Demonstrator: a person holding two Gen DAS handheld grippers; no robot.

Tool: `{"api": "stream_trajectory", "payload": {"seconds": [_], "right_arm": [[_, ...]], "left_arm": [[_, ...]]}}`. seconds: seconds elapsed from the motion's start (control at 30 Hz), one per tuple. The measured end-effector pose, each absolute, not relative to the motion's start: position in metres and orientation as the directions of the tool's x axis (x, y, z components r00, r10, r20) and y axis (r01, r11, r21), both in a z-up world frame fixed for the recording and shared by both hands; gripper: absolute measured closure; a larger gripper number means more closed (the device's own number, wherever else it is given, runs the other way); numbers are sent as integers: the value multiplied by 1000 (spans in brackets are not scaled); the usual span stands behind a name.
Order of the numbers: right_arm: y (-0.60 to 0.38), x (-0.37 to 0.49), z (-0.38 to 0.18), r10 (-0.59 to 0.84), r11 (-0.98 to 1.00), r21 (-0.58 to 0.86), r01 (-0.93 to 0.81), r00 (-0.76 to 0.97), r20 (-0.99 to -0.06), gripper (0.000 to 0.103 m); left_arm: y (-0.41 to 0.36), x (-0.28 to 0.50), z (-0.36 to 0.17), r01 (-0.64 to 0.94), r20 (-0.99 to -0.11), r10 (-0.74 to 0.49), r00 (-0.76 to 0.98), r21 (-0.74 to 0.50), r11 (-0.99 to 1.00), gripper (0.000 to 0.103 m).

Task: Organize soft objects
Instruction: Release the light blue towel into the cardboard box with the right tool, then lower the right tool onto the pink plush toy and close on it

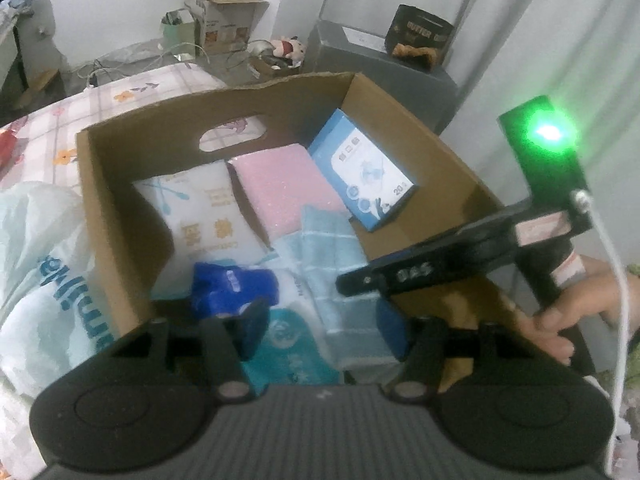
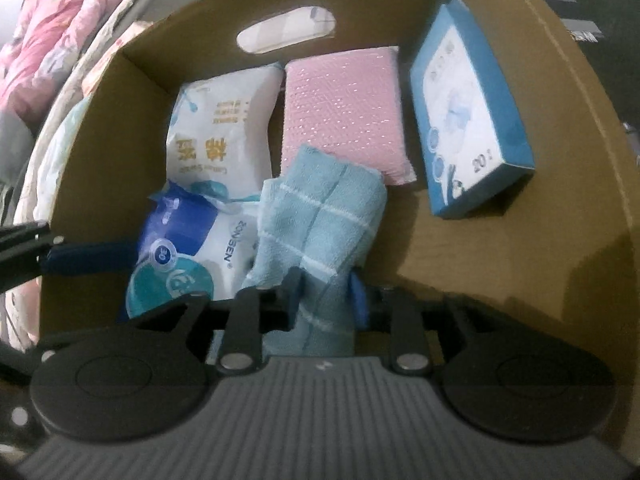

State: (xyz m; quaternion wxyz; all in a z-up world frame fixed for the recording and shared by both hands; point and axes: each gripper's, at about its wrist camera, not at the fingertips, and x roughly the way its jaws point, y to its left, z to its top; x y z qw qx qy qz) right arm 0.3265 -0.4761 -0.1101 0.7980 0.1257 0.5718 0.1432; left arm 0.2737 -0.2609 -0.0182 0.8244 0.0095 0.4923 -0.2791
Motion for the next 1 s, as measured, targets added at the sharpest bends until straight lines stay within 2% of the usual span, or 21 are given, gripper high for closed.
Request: {"api": "stream_trajectory", "payload": {"seconds": [0.07,0.13,0.3,0.43,0.57,0.7,0.87,1.0], "right_arm": [[-480,320,-101,392,917,394,-69,341,-854,62],[-483,311,-85,407,907,417,-63,389,-826,56],[-487,281,-40,440,876,479,-52,493,-750,55],[-475,242,3,496,831,548,-93,570,-655,54],[-444,198,32,556,791,583,-184,614,-561,47],[-395,171,31,652,721,637,-273,577,-491,46],[-327,161,21,727,662,671,-334,503,-467,43],[-274,164,6,780,615,704,-357,408,-474,39]], "left_arm": [[-258,270,-14,472,-810,-455,370,-258,843,36],[-254,265,-9,478,-802,-466,372,-264,837,36],[-234,243,15,491,-767,-503,399,-285,823,28],[-201,214,37,494,-735,-515,441,-280,823,18],[-149,173,51,467,-697,-495,519,-254,847,10],[-93,134,47,403,-682,-435,587,-220,888,7],[-25,96,40,280,-667,-306,679,-150,948,6],[11,78,33,226,-640,-251,726,-122,966,2]]}}
